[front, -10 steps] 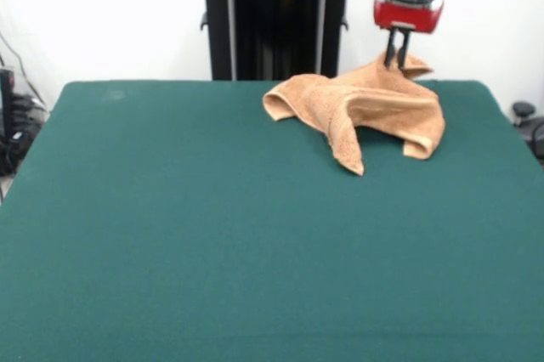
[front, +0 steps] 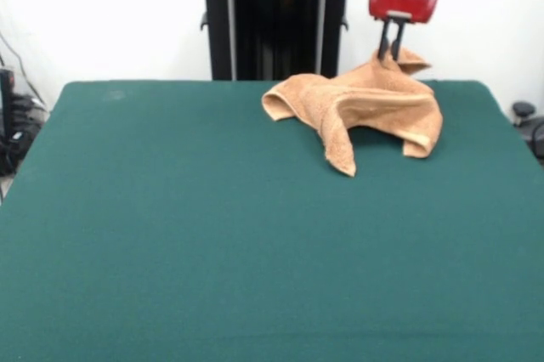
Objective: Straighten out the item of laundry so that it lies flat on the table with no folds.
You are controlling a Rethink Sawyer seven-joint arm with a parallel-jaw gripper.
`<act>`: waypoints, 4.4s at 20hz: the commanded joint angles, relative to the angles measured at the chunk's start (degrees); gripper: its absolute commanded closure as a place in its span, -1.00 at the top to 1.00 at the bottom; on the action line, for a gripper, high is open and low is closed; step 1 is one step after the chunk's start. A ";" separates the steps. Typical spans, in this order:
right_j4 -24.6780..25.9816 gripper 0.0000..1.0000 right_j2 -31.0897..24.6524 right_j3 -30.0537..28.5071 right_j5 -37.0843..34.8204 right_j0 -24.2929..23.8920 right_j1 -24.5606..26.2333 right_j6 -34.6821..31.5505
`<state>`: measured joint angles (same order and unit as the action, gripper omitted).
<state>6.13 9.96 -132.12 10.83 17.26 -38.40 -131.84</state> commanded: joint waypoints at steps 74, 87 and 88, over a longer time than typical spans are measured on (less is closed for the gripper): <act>-0.80 1.00 0.44 5.76 -13.77 -1.30 -10.92 0.15; 6.61 1.00 -2.04 12.64 -6.47 -9.45 -1.26 -0.64; 6.49 1.00 -1.67 13.24 -5.73 -8.85 -0.34 -1.29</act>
<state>10.10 14.74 -125.01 3.14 8.47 -45.83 -131.84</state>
